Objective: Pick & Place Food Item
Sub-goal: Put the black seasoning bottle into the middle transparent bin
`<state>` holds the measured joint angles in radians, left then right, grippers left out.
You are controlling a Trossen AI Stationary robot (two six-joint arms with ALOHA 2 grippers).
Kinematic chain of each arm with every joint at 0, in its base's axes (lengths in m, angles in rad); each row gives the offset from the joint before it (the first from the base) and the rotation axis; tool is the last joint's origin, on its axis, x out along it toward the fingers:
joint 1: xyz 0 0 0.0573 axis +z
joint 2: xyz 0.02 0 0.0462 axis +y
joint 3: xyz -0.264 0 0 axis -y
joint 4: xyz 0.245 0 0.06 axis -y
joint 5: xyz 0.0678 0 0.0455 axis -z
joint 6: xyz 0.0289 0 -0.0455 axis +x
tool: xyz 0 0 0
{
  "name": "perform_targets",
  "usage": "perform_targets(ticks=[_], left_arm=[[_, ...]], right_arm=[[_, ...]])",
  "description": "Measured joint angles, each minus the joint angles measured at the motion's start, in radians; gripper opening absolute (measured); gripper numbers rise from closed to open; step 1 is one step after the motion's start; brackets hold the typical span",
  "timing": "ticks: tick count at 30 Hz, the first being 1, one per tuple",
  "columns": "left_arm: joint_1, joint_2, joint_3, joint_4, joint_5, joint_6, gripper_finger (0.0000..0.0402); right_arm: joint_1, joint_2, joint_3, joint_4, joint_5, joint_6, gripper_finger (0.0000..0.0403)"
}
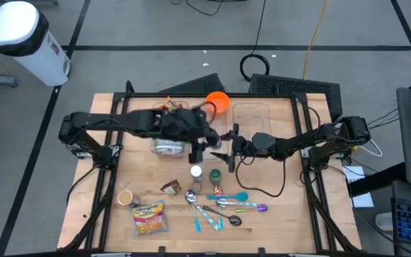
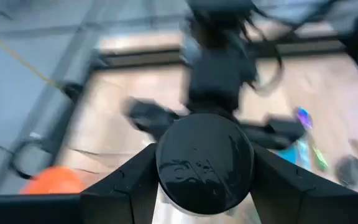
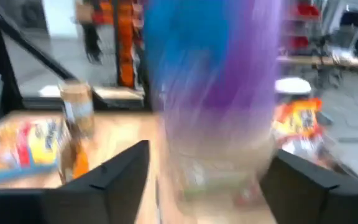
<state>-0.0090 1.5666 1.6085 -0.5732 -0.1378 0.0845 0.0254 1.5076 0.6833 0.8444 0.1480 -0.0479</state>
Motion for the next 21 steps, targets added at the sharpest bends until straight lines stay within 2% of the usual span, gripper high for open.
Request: perform_targets(ticks=[4, 7, 14, 21], left_arm=[[0.033, -0.067, 0.007, 0.029, -0.013, 0.008, 0.0206], [0.084, -0.067, 0.007, 0.019, -0.011, -0.006, 0.0206], [0.244, 0.022, -0.076, 0.117, 0.111, -0.038, 0.0206], [0.36, 0.127, -0.194, 0.284, 0.191, -0.08, 0.0206]], right_arm=[[0.001, -0.089, -0.002, -0.148, 0.01, -0.035, 0.034], [0.003, -0.199, -0.002, -0.268, 0.012, -0.026, 0.0362], [0.003, -0.415, -0.002, -0.508, 0.012, 0.084, 0.0369], [0.003, -0.482, -0.003, -0.612, 0.01, 0.107, 0.0362]])
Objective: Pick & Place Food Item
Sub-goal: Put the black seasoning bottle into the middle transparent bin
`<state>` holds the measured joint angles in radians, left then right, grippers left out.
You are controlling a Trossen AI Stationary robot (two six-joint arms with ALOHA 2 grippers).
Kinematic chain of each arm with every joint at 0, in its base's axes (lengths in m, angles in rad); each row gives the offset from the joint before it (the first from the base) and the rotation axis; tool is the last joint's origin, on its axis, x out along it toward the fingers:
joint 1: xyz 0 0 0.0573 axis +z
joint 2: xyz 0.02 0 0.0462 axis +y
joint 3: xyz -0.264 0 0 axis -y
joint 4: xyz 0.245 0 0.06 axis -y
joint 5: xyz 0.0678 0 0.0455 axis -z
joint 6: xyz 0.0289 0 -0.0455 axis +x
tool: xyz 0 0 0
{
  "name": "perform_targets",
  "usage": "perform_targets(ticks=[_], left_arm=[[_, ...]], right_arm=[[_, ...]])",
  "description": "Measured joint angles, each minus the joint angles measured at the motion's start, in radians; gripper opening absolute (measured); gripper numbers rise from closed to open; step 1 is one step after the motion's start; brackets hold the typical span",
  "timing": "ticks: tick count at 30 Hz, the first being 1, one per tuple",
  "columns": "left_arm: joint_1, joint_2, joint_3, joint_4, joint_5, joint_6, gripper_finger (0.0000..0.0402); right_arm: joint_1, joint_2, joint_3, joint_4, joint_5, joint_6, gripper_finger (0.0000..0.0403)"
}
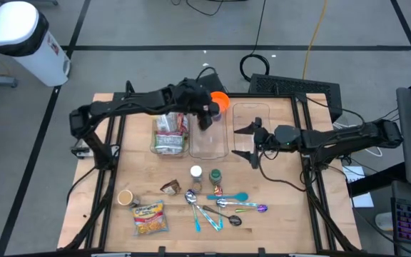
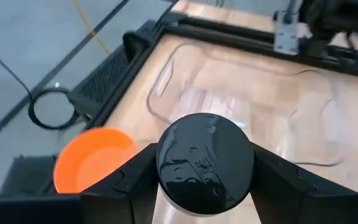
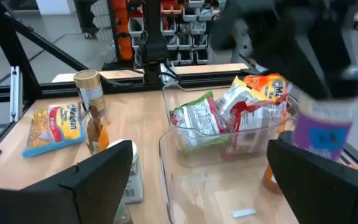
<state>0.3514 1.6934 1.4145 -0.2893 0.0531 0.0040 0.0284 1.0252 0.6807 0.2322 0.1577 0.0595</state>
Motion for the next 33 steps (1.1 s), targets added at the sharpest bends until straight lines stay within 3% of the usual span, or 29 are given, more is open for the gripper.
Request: perform_targets(ticks=[7, 20, 30, 33], left_arm=[[0.034, 0.06, -0.089, 0.142, 0.006, -0.012, 0.0206], [0.035, 0.218, -0.097, 0.215, -0.039, -0.026, 0.0206], [0.032, 0.249, -0.095, 0.222, -0.081, -0.029, 0.0206], [0.029, 0.248, -0.095, 0.221, -0.083, -0.029, 0.0238]], right_arm=[[0.0, 0.004, -0.001, -0.003, -0.001, -0.003, 0.0361], [0.0, 0.004, -0.001, 0.002, 0.0, 0.0, 0.0361], [0.0, 0.004, -0.001, 0.002, -0.001, -0.003, 0.0361], [0.0, 0.004, -0.001, 0.001, -0.001, -0.003, 0.0361]])
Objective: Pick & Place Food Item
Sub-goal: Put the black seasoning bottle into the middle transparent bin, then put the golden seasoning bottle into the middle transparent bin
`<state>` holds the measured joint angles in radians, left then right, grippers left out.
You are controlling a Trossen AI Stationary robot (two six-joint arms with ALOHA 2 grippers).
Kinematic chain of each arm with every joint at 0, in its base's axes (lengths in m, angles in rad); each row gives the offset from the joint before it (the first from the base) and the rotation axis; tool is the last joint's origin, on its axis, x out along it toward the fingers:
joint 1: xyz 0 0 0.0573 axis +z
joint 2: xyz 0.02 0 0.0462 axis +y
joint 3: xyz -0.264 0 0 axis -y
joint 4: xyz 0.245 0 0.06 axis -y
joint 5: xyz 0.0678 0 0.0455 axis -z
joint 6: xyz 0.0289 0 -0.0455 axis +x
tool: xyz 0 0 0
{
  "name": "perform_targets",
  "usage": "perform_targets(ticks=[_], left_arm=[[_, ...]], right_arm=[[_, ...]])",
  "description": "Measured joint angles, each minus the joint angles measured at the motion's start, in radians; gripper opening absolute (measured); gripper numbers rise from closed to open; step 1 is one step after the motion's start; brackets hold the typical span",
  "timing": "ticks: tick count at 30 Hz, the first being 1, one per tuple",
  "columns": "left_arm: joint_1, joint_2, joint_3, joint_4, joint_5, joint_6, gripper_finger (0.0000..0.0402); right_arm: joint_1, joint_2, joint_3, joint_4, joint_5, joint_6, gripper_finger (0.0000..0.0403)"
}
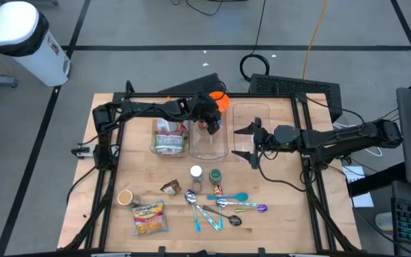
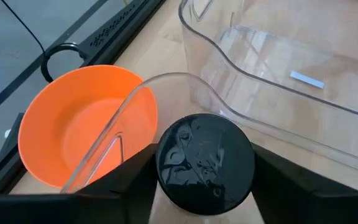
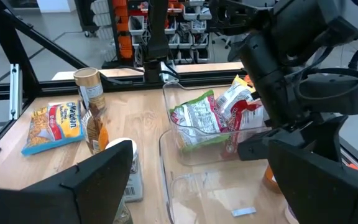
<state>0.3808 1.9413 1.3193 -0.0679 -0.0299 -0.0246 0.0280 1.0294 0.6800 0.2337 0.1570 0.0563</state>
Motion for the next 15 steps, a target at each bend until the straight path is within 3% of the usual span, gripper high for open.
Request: perform_targets(ticks=[5, 7, 9, 15], left_arm=[[-0.005, -0.008, 0.0, -0.012, 0.002, 0.011, 0.0357], [-0.004, -0.02, -0.001, -0.017, 0.002, 0.012, 0.0385], [-0.003, -0.041, -0.001, -0.018, 0.001, 0.012, 0.0386], [-0.004, -0.156, -0.001, -0.057, 0.002, 0.019, 0.0344]], right_arm=[[0.0, 0.0, 0.0, 0.0, 0.0, 0.0, 0.0361], [0.0, 0.0, 0.0, 0.0, 0.0, 0.0, 0.0361], [0.0, 0.0, 0.0, -0.001, 0.0, -0.005, 0.0361], [0.0, 0.0, 0.0, -0.004, -0.001, -0.008, 0.0361]])
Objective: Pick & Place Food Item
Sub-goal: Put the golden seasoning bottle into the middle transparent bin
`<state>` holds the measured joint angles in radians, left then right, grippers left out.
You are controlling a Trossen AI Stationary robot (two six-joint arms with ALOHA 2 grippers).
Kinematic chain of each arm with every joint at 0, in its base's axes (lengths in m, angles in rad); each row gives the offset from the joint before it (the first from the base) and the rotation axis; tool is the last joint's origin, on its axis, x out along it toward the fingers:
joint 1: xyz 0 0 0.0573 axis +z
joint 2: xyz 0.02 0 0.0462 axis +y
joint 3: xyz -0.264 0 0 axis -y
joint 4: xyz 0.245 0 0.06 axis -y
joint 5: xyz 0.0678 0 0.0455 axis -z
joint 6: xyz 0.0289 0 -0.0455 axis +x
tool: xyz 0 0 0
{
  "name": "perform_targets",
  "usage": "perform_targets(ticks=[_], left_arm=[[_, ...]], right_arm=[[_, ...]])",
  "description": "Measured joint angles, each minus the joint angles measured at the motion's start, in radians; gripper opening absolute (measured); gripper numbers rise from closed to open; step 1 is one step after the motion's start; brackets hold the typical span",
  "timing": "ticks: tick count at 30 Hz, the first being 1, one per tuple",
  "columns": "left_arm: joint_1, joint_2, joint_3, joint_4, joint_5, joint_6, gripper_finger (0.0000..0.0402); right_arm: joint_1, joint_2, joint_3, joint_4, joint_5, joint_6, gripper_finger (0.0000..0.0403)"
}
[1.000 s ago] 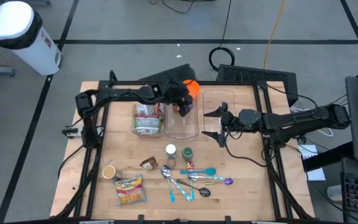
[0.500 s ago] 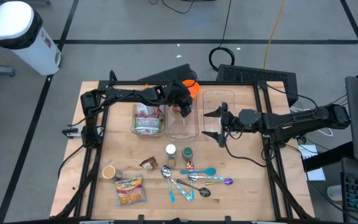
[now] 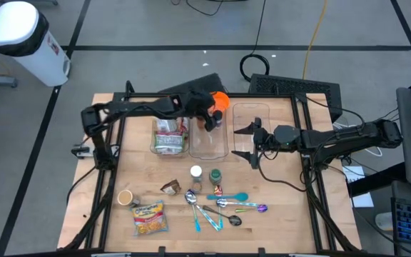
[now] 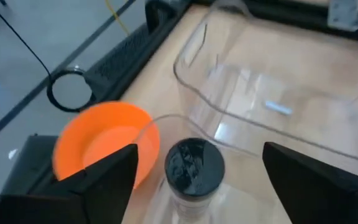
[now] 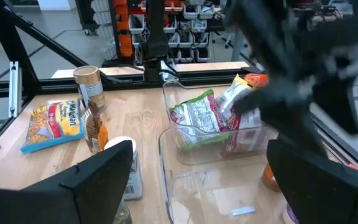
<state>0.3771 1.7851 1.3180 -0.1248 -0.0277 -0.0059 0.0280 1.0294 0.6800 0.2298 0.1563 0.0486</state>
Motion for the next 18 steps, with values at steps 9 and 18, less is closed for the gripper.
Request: perform_targets(ticks=[9, 18], left_arm=[[-0.042, -0.342, 0.0, -0.299, 0.001, 0.035, 0.0312], [-0.225, -0.662, -0.213, -0.243, 0.001, 0.079, 0.0321]], right_arm=[[0.0, 0.0, 0.0, -0.01, 0.0, 0.0, 0.0361], [0.0, 0.0, 0.0, -0.026, 0.0, 0.016, 0.0361]])
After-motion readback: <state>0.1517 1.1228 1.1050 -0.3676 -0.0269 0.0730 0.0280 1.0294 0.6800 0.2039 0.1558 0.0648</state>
